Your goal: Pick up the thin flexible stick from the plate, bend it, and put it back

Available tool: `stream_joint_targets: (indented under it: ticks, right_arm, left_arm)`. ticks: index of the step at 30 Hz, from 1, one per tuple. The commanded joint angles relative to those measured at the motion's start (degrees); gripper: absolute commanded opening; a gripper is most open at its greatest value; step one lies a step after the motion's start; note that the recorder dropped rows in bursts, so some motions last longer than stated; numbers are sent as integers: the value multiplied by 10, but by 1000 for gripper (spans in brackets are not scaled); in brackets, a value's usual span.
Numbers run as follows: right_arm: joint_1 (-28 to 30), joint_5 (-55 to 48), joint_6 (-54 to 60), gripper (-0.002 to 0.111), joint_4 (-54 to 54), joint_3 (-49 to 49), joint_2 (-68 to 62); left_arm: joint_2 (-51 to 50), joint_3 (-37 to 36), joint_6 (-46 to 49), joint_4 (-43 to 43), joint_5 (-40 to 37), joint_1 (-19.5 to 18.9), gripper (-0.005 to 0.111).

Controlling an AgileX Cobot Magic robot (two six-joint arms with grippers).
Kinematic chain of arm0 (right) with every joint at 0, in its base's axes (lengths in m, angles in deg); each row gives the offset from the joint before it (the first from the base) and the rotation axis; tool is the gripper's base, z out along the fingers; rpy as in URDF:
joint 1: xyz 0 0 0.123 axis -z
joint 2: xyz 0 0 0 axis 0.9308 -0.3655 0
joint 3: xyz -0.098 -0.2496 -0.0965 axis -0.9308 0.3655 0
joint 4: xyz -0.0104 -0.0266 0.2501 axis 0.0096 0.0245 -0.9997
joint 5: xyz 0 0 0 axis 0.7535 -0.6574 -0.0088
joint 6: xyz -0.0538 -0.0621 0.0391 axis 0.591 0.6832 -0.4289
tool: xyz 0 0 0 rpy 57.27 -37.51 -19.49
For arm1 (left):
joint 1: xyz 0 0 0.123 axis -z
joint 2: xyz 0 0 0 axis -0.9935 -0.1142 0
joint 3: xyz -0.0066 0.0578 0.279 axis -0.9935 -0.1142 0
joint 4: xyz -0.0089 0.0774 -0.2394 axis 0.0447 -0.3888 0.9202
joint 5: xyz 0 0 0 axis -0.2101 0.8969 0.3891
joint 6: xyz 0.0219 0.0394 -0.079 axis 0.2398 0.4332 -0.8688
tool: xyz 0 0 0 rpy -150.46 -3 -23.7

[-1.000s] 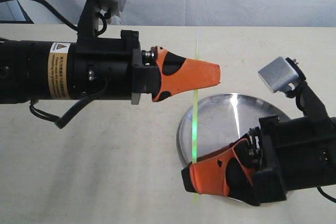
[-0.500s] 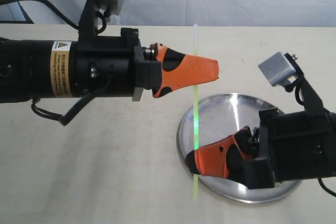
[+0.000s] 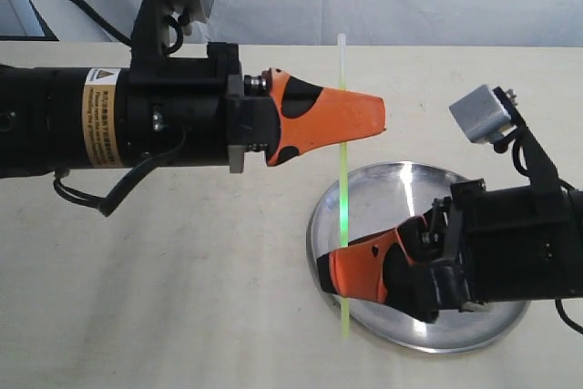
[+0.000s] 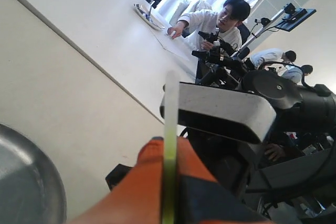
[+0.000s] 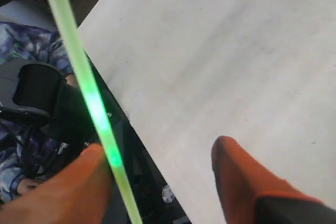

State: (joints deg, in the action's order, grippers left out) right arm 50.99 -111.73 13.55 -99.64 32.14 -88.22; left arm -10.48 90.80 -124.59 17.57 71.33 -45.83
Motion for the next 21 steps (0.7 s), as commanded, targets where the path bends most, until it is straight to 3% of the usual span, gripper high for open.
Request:
stream_joint_targets:
  ticks: [1,11,14,18,21]
  right_arm:
    - [-1,9,1,57,-4,1,0]
    - [-1,8,0,55,-5,1,-36]
    - [-1,-11,0,40,-14,1,-43]
    - [-1,-50,0,-1,-24,1,-43]
    - [-1,-107,13,0,-38,1,-43]
  left_arm:
    - [1,3,1,12,10,2,0]
    - [1,3,2,32,28,2,0]
    - [1,3,2,24,22,2,0]
    - [1,3,19,12,0,2,0]
    - [1,3,50,-11,-36,2,0]
